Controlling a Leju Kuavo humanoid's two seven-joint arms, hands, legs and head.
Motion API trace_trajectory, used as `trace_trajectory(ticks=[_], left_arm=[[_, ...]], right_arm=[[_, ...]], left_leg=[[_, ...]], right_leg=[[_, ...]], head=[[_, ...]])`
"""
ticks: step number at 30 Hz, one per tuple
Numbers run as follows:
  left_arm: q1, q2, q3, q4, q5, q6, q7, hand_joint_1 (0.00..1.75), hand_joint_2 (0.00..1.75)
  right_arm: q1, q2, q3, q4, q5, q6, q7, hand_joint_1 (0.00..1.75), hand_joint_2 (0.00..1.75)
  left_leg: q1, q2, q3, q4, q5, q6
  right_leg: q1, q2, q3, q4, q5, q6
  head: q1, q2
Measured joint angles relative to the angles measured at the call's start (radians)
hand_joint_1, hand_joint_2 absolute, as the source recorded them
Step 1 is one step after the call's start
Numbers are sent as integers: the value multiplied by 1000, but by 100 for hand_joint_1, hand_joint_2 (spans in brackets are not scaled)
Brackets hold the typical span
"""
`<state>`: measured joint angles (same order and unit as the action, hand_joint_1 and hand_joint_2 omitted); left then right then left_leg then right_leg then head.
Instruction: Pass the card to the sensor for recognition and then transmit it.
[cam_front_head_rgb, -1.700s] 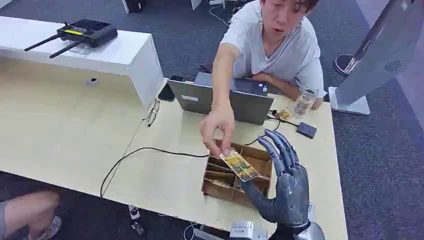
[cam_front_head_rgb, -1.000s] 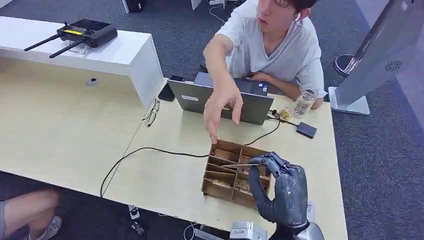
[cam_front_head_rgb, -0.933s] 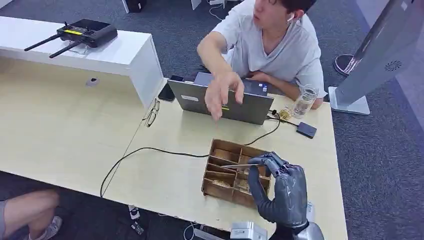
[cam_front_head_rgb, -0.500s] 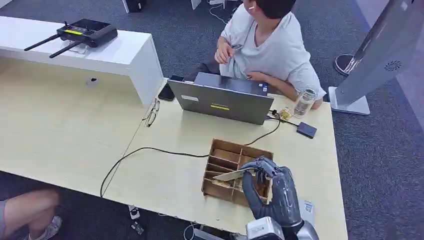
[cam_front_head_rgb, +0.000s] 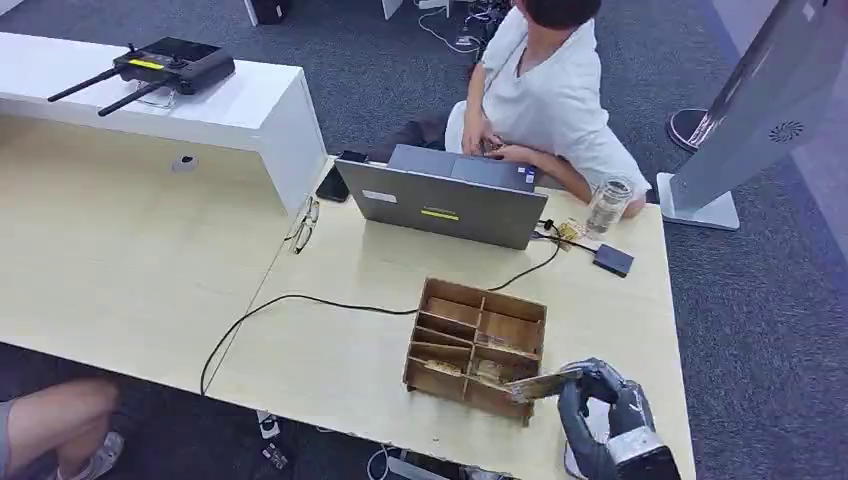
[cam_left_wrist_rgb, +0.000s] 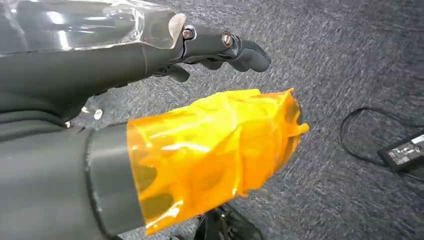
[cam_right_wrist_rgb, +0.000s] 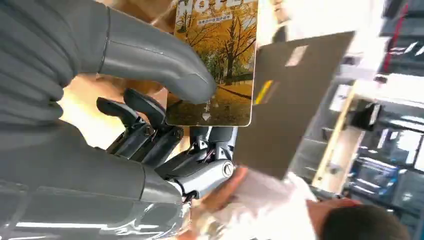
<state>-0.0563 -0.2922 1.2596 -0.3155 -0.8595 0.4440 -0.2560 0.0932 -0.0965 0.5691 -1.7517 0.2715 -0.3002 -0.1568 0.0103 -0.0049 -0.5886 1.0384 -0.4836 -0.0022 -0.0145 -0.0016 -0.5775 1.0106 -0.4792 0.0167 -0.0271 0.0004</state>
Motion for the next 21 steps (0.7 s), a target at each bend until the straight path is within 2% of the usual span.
trace_trajectory(ticks=[1, 2, 3, 5, 10, 15, 21], left_arm=[[0, 0, 1, 0, 2, 1, -3, 0, 0], [0, 0, 4, 0, 4, 9, -15, 0, 0], [1, 0, 4, 0, 2, 17, -20, 0, 0], [1, 0, 9, 0, 5, 18, -29, 0, 0], [2, 0, 17, 0, 5, 19, -28, 0, 0], [2, 0, 18, 0, 3, 19, -28, 0, 0], [2, 0, 18, 0, -3, 18, -26, 0, 0]], right_arm=[[9, -8, -11, -1, -19, 6, -2, 175, 175], [44, -50, -60, -1, -84, 24, -14, 175, 175], [77, -79, -97, -1, -96, 25, -11, 175, 175], [142, -167, -138, 0, -25, 3, 97, 175, 175], [159, -223, -137, 4, 21, 3, 188, 175, 175], [161, -272, -118, 14, 49, 3, 244, 175, 175], [158, -304, -90, 30, 116, 13, 319, 175, 175]], left_leg=[[0, 0, 0, 0, 0, 0], [0, 0, 0, 0, 0, 0], [0, 0, 0, 0, 0, 0], [0, 0, 0, 0, -1, 1], [0, 0, 0, 0, -1, 1], [0, 0, 0, 0, -1, 1], [0, 0, 0, 0, -1, 1]], right_leg=[[0, 0, 0, 0, 0, 0], [0, 0, 0, 0, 0, 0], [0, 0, 0, 0, 0, 0], [0, 0, 0, 0, 0, 0], [0, 0, 0, 0, 0, 0], [0, 0, 0, 0, 0, 0], [0, 0, 0, 0, 0, 0]], head=[[0, 0], [0, 0], [0, 0], [0, 0], [0, 0], [0, 0], [0, 0]])
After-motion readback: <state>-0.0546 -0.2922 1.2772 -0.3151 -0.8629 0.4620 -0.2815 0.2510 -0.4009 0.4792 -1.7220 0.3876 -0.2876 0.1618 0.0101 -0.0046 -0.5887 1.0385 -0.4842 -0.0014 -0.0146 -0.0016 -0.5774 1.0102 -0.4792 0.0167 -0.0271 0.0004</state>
